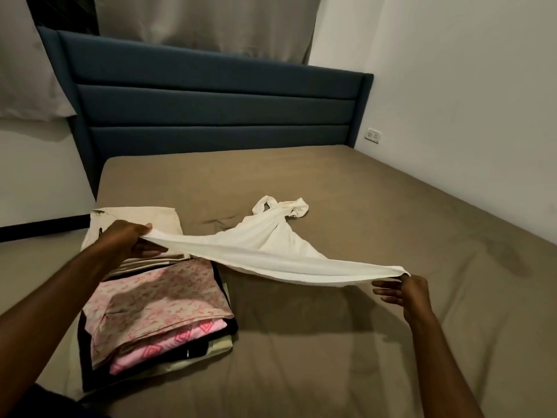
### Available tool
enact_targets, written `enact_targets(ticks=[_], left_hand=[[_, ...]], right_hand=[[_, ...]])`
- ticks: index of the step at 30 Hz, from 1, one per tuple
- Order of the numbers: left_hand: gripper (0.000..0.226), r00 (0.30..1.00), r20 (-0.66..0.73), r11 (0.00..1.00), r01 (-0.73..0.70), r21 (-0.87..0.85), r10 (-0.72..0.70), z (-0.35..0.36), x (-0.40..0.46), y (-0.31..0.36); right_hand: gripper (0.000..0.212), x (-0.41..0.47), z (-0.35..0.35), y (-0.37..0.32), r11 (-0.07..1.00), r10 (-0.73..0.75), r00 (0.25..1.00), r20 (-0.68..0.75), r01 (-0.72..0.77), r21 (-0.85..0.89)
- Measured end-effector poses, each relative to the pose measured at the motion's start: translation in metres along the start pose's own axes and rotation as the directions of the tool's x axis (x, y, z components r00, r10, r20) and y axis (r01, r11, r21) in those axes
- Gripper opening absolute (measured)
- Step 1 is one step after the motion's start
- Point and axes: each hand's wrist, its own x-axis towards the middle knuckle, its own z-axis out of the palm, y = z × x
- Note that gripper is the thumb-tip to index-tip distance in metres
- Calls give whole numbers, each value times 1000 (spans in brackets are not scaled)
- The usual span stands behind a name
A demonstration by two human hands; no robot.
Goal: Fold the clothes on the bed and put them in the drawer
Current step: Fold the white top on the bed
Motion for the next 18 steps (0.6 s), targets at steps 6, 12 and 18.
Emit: enact_targets(ticks=[6, 12, 18], left_hand=[[23, 998, 20, 887, 61, -458, -58, 30, 54, 23], [22, 975, 47, 666, -113, -738, 219, 82, 88, 199], [14, 898, 16, 528, -245, -813, 441, 104, 50, 319]], right_hand=[[35, 81, 49, -33, 718, 265, 957, 118, -278, 638], [35, 159, 110, -198, 478, -60, 995, 81, -43, 878], [39, 199, 118, -371, 342, -255, 965, -52, 140, 929]])
